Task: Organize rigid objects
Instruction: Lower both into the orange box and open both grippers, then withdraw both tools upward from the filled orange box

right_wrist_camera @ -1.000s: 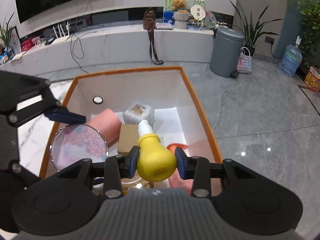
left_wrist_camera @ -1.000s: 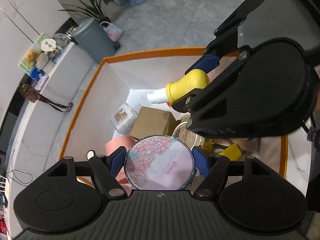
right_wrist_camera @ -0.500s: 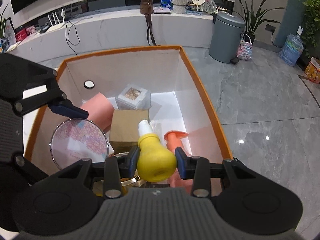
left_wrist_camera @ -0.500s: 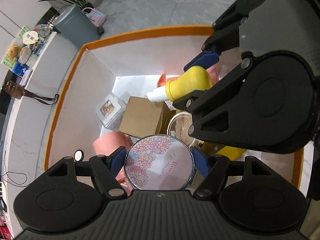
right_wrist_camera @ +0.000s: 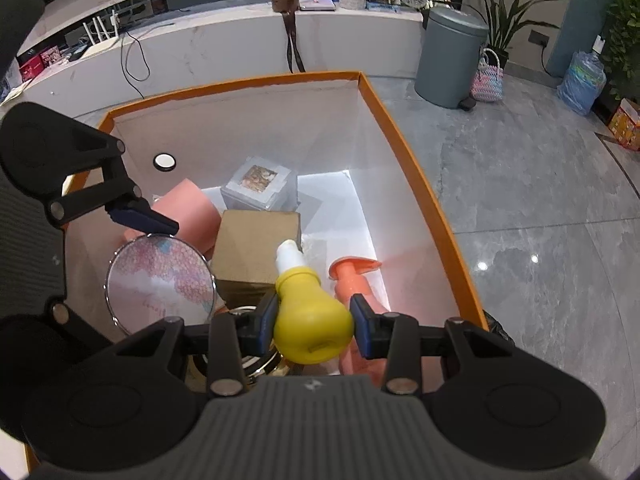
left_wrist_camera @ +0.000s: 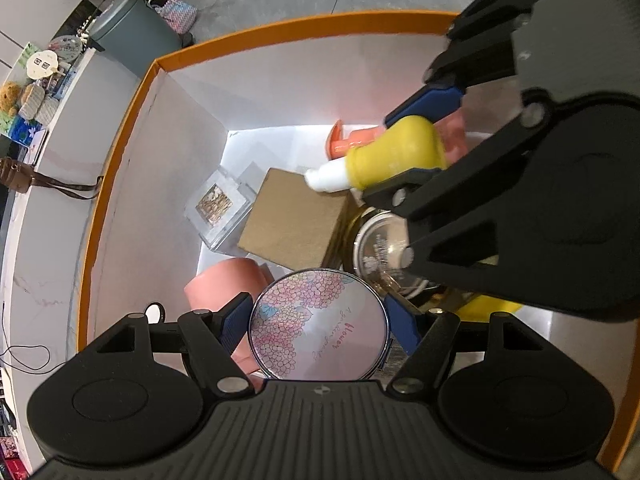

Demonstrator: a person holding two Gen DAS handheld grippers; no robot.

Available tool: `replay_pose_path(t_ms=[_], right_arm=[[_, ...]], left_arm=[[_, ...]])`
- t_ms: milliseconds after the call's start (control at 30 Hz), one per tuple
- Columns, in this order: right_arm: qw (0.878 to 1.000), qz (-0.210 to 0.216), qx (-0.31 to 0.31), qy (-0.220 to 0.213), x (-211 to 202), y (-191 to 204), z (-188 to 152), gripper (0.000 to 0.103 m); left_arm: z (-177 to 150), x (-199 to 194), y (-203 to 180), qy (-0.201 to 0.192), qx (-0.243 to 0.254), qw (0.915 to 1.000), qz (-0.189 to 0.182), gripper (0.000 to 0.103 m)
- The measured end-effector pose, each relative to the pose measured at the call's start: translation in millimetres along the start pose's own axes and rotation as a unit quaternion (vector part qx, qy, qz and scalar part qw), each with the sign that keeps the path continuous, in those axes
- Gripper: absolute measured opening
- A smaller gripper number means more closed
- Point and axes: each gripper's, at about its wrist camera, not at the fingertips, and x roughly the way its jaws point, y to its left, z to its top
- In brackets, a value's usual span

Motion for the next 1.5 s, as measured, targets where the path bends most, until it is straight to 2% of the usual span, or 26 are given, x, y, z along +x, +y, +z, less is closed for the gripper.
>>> replay_pose_path(t_ms=[200,267,533,667,833,1033,1167,1267,1367,1500], right_arm=[[1.0,-0.009,0.008,0.022,8,1,5,0.039],[1.0,-0.013,0.01,0.02,9,2,6,0.05],[1.0,-0.013,0.01,0.013,10,7,7,0.056],[1.0,-0.017,0.008,0.002,3,10,8,0.063],[1.0,-0.022,0.01,-0.012,-7,10,11,0.065],[0.999,-0.027,0.013,-0.02,-17,7,12,0.065],[0.999,-0.031,0.016,-0.029,-25,4,11,0.065],[0.999,-0.033,0.016,-0.031,-29,1,9,0.065],[0.999,-0.034,0.014,-0.033,-32,-1,7,0.065],[0.999,-0.036,0.015,-0.037,-37,-3,4,0.065]], left_arm=[[2,7,8,0.008,-0.004,1.0,-0.004,0.084],[2,8,10,0.009,-0.006,0.9999,-0.008,0.088],[-2,4,13,0.006,-0.016,0.9998,-0.013,0.091],[-5,-1,12,-0.004,-0.02,0.9997,-0.012,0.091],[-9,-13,13,-0.013,-0.026,0.9995,-0.009,0.091],[-14,-36,19,-0.038,-0.063,0.9972,-0.015,0.091],[-18,-48,27,-0.056,-0.103,0.9928,-0.023,0.091],[-24,-61,29,-0.074,-0.138,0.9876,-0.016,0.091],[-31,-76,28,-0.105,-0.17,0.9797,-0.008,0.091],[-42,-88,27,-0.13,-0.217,0.9673,-0.017,0.092]])
